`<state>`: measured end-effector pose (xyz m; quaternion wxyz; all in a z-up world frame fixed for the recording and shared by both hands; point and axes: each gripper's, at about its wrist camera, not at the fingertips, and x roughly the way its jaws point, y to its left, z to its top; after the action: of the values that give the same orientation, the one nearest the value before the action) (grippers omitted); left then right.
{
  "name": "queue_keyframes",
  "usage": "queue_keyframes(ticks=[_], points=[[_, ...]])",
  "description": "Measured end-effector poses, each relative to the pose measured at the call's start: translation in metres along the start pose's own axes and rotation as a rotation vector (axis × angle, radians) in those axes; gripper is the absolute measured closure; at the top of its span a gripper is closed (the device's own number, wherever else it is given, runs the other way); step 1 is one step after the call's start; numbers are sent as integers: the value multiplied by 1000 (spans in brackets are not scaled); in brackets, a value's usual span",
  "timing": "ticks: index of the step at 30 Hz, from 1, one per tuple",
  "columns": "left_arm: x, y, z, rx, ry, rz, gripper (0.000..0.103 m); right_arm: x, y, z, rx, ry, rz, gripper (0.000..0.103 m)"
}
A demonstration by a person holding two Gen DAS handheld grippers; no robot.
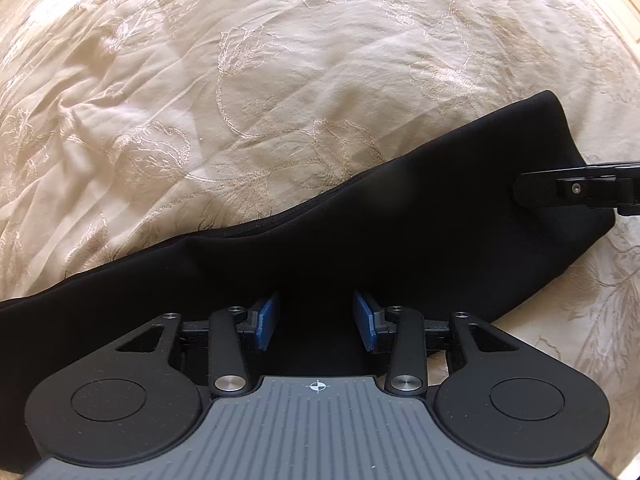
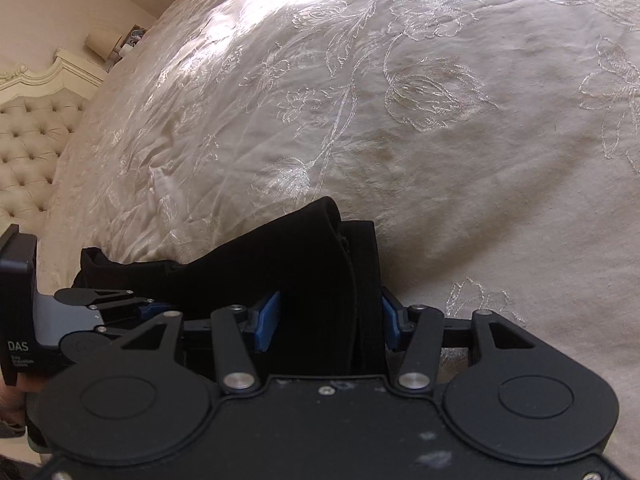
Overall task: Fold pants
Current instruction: 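Grasp the end of the folded black pants strip with the right gripper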
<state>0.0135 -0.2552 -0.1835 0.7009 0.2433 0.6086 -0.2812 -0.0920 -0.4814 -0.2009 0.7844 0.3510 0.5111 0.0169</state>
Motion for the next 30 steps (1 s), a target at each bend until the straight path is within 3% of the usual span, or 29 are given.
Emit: queue_keyframes(ticks=[1, 2, 3, 9, 13, 17, 19, 26, 30], points=[[0, 0, 0, -2, -1, 0, 63, -1, -1, -2, 19, 3, 25, 69], [0, 0, 0, -4, -2, 0, 63, -2, -2, -4, 50, 5, 60, 85], [-1, 0, 0, -5, -4, 0, 63, -6, 2, -7, 66, -15, 63, 87], [-25, 15, -5, -55, -64, -32, 64, -31, 39, -14, 45, -104, 12, 87], [-38, 33, -8, -108, -118, 33, 64, -40, 52, -14, 22, -113, -22, 87], [-20, 56, 2, -157, -75, 80, 64, -44, 58, -16, 25, -114, -44, 86], [-13, 61, 7, -165, -57, 68, 64, -46, 61, -17, 28, -122, -36, 86], [-7, 48, 4, -79, -99, 123, 63, -48, 84, -24, 10, -156, -72, 86], [-5, 47, 1, -55, -114, 126, 63, -47, 90, -25, 61, -175, -87, 86]])
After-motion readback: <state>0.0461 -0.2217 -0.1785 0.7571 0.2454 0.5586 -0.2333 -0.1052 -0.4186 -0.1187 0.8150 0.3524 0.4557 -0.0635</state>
